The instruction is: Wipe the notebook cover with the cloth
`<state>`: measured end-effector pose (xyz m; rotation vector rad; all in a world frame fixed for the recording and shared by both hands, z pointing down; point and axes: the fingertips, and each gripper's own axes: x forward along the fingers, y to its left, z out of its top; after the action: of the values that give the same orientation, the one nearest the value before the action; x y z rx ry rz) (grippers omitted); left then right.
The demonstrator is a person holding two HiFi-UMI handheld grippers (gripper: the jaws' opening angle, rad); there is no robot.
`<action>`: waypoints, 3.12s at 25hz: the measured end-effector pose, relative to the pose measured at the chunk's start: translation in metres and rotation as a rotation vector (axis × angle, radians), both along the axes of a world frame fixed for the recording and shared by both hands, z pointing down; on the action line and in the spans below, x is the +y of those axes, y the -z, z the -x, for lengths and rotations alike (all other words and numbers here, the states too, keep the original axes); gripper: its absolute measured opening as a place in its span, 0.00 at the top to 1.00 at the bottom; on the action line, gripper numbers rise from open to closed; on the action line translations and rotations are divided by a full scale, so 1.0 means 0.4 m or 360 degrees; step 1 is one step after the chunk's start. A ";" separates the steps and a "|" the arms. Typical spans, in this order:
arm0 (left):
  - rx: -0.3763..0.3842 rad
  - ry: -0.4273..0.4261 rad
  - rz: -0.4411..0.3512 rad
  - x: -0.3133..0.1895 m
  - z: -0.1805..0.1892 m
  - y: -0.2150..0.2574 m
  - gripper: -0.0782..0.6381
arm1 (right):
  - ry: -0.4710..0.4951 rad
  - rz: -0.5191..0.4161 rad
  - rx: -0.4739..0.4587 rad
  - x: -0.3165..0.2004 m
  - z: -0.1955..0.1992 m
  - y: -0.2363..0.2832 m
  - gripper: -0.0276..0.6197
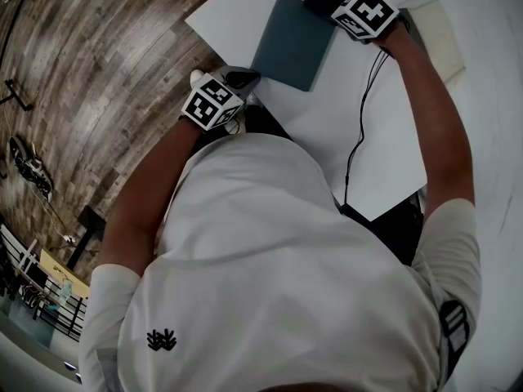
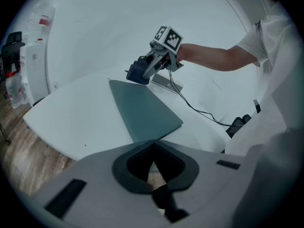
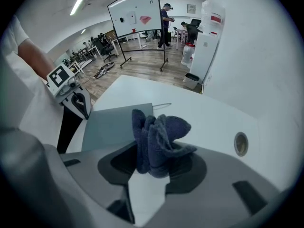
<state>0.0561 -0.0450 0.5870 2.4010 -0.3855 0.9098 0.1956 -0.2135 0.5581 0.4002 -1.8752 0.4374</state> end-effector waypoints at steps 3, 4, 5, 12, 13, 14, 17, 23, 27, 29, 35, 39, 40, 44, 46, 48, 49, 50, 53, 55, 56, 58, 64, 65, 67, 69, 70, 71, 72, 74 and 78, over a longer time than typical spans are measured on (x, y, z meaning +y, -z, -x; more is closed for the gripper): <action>0.0003 -0.0001 -0.0002 -0.001 0.003 0.003 0.88 | 0.0019 0.0023 -0.0071 0.057 0.027 0.040 0.71; 0.0003 -0.0002 -0.0001 0.000 0.005 0.004 0.88 | 0.0037 0.0042 -0.0088 0.087 0.037 0.048 0.71; 0.0002 -0.0004 0.0000 0.001 0.006 0.003 0.88 | 0.0058 0.0063 -0.0104 0.120 0.048 0.053 0.71; -0.0009 -0.0039 -0.0003 0.004 0.009 -0.007 0.88 | 0.0182 0.0221 -0.0187 0.343 0.120 0.034 0.71; -0.0009 -0.0043 -0.0005 0.005 0.010 -0.005 0.88 | 0.0195 0.0242 -0.0199 0.370 0.129 0.034 0.71; -0.0009 -0.0045 -0.0007 0.005 0.010 -0.004 0.88 | 0.0210 0.0263 -0.0211 0.395 0.138 0.032 0.71; -0.0008 -0.0044 -0.0008 0.002 0.013 -0.009 0.88 | 0.0258 0.0336 -0.0234 0.462 0.162 0.015 0.71; -0.0001 -0.0047 -0.0003 0.000 0.011 0.001 0.88 | 0.0286 0.0400 -0.0239 0.508 0.163 -0.015 0.71; -0.0001 -0.0045 -0.0009 0.000 0.009 0.006 0.88 | 0.0267 0.0397 -0.0234 0.472 0.136 -0.019 0.71; 0.0000 -0.0042 -0.0008 0.001 0.009 0.006 0.88 | 0.0264 0.0386 -0.0228 0.453 0.124 -0.020 0.71; 0.0001 -0.0046 0.0000 0.001 0.006 0.003 0.88 | 0.0234 0.0322 -0.0195 0.379 0.081 -0.026 0.71; 0.0002 -0.0047 0.0001 0.002 0.005 0.006 0.88 | 0.0196 0.0286 -0.0201 0.321 0.053 -0.025 0.71; 0.0001 -0.0046 0.0000 0.002 0.005 0.007 0.88 | 0.0183 0.0272 -0.0199 0.304 0.045 -0.024 0.71; -0.0004 -0.0051 0.0003 0.000 0.004 0.004 0.88 | 0.0135 0.0236 -0.0179 0.241 0.006 -0.028 0.71; -0.0007 -0.0052 0.0009 0.001 0.004 0.002 0.88 | 0.0113 0.0205 -0.0155 0.211 -0.012 -0.030 0.71; -0.0010 -0.0052 0.0014 0.002 0.005 0.002 0.88 | 0.0091 0.0167 -0.0131 0.182 -0.030 -0.032 0.71; -0.0011 -0.0052 0.0015 0.002 0.004 0.002 0.88 | 0.0079 0.0154 -0.0124 0.170 -0.039 -0.033 0.71; -0.0012 -0.0053 0.0016 0.003 0.004 0.002 0.88 | 0.0066 0.0143 -0.0117 0.158 -0.047 -0.033 0.71; -0.0012 -0.0055 0.0020 0.003 0.003 0.001 0.88 | 0.0043 0.0106 -0.0091 0.128 -0.067 -0.035 0.71; -0.0012 -0.0056 0.0021 0.002 0.003 -0.001 0.88 | 0.0038 0.0082 -0.0072 0.111 -0.074 -0.037 0.71; -0.0011 -0.0057 0.0022 0.002 0.004 -0.001 0.88 | 0.0034 0.0071 -0.0064 0.103 -0.077 -0.037 0.71; -0.0010 -0.0057 0.0025 0.003 0.005 0.001 0.88 | 0.0024 0.0049 -0.0048 0.087 -0.083 -0.036 0.71; -0.0021 -0.0051 0.0031 0.001 0.007 0.002 0.88 | -0.0027 0.0000 -0.0045 0.047 -0.094 -0.038 0.71; -0.0026 -0.0049 0.0038 0.000 0.007 0.003 0.88 | -0.0039 -0.0007 -0.0051 0.044 -0.094 -0.038 0.71; -0.0037 -0.0047 0.0053 0.000 0.005 0.003 0.88 | -0.0071 -0.0028 -0.0053 0.040 -0.098 -0.035 0.71; -0.0044 -0.0047 0.0064 -0.001 0.006 0.004 0.88 | -0.0114 -0.0073 -0.0049 0.031 -0.103 -0.032 0.71; -0.0046 -0.0047 0.0067 -0.002 0.009 0.006 0.88 | -0.0140 -0.0103 -0.0044 0.024 -0.105 -0.029 0.71; -0.0047 -0.0047 0.0070 -0.002 0.012 0.007 0.88 | -0.0167 -0.0132 -0.0038 0.017 -0.108 -0.027 0.71; -0.0048 -0.0047 0.0074 -0.003 0.016 0.009 0.88 | -0.0194 -0.0159 -0.0032 0.010 -0.110 -0.024 0.71; -0.0054 -0.0046 0.0081 -0.002 0.020 0.009 0.88 | -0.0251 -0.0209 -0.0029 0.001 -0.116 -0.020 0.71; -0.0077 -0.0061 0.0095 0.007 0.035 0.001 0.88 | -0.0417 -0.0285 -0.0101 0.016 -0.110 0.010 0.71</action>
<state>0.0421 -0.0424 0.5864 2.3431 -0.3270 0.9839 0.2395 -0.2071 0.5539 0.7658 -1.9379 0.4624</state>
